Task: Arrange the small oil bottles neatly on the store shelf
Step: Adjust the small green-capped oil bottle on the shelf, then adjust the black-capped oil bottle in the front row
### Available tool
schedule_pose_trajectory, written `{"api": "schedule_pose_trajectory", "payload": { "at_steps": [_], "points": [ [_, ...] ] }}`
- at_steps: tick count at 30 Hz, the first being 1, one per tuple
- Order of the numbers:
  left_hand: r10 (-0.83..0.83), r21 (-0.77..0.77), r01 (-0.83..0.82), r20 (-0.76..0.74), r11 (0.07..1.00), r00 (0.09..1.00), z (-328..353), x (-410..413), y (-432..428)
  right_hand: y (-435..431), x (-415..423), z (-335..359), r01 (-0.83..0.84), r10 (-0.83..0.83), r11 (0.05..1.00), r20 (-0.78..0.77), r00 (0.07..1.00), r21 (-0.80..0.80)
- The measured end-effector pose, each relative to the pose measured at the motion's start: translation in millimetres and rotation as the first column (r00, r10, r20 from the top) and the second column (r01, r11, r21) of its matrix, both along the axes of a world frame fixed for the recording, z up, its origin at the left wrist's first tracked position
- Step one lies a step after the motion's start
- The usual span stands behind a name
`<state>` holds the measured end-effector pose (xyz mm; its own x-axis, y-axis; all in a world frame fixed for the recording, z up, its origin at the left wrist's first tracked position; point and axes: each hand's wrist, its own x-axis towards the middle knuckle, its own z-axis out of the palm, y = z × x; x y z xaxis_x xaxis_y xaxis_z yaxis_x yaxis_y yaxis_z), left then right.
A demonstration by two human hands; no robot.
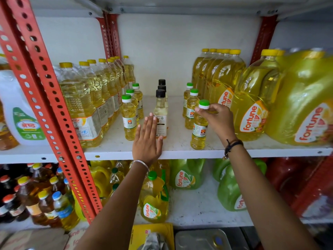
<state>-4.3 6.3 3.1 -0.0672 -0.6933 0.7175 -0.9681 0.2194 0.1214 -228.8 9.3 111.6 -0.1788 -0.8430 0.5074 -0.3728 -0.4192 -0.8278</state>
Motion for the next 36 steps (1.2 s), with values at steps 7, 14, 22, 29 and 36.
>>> {"api": "schedule_pose_trajectory", "payload": {
  "at_steps": [7,14,22,29,36],
  "points": [
    [0.007,0.005,-0.007,0.003,1.000,1.000,-1.2,0.9,-1.7,-1.4,0.7,-0.7,0.021,-0.021,1.000,-0.009,1.000,0.007],
    [0.010,-0.007,-0.010,0.001,1.000,1.000,-2.1,0.7,-1.9,-0.6,4.8,-9.6,0.118,-0.116,0.992,-0.049,0.992,0.042],
    [-0.055,-0.041,0.053,-0.055,0.998,0.997,4.8,13.7,4.4,24.4,21.7,-16.9,0.292,-0.277,0.927,0.096,0.956,-0.235],
    [0.015,-0.054,-0.017,-0.040,0.998,0.999,8.7,66.8,6.7,29.5,77.1,-11.6,0.029,-0.040,0.910,-0.018,0.999,-0.414],
    [0.021,-0.041,-0.022,-0.031,0.999,0.999,4.3,74.0,8.1,-15.6,111.2,-7.1,-0.103,0.102,0.991,-0.016,0.995,-0.084]
  ]
}}
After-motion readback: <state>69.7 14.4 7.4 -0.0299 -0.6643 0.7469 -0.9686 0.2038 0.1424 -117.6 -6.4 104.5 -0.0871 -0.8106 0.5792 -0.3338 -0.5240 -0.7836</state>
